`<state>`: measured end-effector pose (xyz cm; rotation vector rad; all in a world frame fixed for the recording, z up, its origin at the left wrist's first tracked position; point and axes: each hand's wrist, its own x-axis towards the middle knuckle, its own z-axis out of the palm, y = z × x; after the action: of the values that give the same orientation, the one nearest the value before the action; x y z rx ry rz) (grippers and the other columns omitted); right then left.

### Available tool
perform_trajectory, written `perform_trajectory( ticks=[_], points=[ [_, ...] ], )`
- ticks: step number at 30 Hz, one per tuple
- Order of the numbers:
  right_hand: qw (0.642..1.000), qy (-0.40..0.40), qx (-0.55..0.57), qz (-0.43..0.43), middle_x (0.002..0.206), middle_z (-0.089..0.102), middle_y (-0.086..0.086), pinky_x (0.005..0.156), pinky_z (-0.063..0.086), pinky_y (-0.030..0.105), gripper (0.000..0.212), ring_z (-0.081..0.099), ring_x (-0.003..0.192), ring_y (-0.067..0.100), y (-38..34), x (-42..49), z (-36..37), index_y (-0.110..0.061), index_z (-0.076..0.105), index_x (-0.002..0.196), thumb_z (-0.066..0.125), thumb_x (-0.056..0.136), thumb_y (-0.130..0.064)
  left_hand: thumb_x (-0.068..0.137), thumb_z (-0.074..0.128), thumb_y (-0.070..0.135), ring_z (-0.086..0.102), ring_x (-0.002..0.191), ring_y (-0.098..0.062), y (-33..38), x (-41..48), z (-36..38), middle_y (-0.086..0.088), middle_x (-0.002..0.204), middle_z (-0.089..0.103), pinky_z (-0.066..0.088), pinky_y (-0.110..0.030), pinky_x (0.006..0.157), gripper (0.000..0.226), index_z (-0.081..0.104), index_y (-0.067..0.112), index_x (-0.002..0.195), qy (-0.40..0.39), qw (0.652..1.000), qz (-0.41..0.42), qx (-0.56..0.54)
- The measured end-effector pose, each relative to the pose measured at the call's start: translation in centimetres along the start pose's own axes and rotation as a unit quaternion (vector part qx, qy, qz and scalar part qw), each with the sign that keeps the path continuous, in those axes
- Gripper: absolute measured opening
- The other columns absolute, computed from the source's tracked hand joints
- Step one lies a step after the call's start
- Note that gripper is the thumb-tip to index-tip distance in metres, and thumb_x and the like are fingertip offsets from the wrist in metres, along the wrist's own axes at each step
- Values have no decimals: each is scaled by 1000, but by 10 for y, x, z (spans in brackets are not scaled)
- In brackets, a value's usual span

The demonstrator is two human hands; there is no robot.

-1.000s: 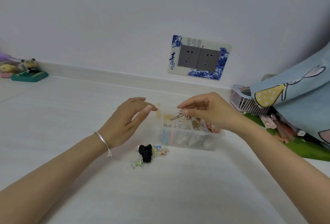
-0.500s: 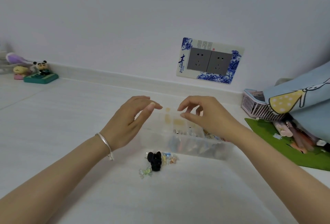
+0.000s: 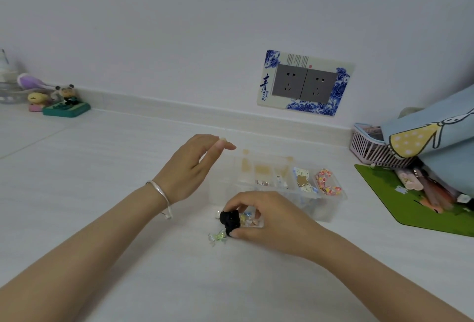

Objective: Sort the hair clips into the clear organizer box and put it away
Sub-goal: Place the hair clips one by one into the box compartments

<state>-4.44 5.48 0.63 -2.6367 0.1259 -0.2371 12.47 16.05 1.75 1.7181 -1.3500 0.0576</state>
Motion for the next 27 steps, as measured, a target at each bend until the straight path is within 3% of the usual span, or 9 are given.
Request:
perform_trajectory(
  ticks=[5, 10, 13, 17, 22, 27],
  points=[
    [995, 22, 93, -8, 101, 67, -16, 75, 43, 19, 28, 59, 96, 3, -5, -2, -6, -29, 61, 100, 74, 76, -24, 83, 16, 65, 44, 116, 1, -7, 1, -1, 27, 111, 56, 29, -10, 95, 60, 61, 37, 109, -9, 1000, -28, -5],
    [971, 150, 186, -5, 101, 66, -12, 83, 46, 24, 34, 63, 93, 5, -6, 14, -33, -24, 57, 99, 77, 73, -14, 82, 14, 66, 41, 115, 3, -12, 2, -3, 23, 112, 56, 25, 0, 91, 62, 61, 37, 109, -4, 999, -47, -3],
    [965, 192, 176, 34, 101, 66, -11, 86, 45, 25, 31, 63, 90, 5, 1, 28, -41, -23, 56, 97, 76, 74, -16, 82, 14, 66, 42, 115, 3, -14, 2, -2, 20, 116, 57, 26, -4, 93, 62, 61, 37, 110, -1, 999, -47, -6],
    [973, 180, 130, 59, 102, 65, -11, 91, 44, 20, 32, 62, 94, 3, 12, 37, -39, -23, 56, 97, 77, 73, -19, 83, 14, 65, 44, 115, 2, -15, 3, -3, 19, 115, 58, 30, -10, 93, 60, 61, 38, 109, 3, 999, -38, 4],
    [976, 190, 95, 46, 100, 65, -14, 89, 40, 9, 23, 59, 97, -2, 18, 34, -41, -26, 59, 97, 73, 78, -23, 83, 14, 66, 44, 114, 5, -14, 2, -3, 27, 111, 56, 26, -1, 92, 60, 61, 39, 109, 2, 999, -32, 7],
    [973, 206, 103, 14, 95, 67, -13, 85, 44, 19, 16, 61, 93, 3, 9, 20, -42, -26, 64, 92, 70, 80, -18, 86, 32, 57, 51, 101, 5, 3, 1, -6, 28, 100, 61, 34, -4, 84, 40, 63, 36, 101, 2, 1000, 19, 11]
  ],
)
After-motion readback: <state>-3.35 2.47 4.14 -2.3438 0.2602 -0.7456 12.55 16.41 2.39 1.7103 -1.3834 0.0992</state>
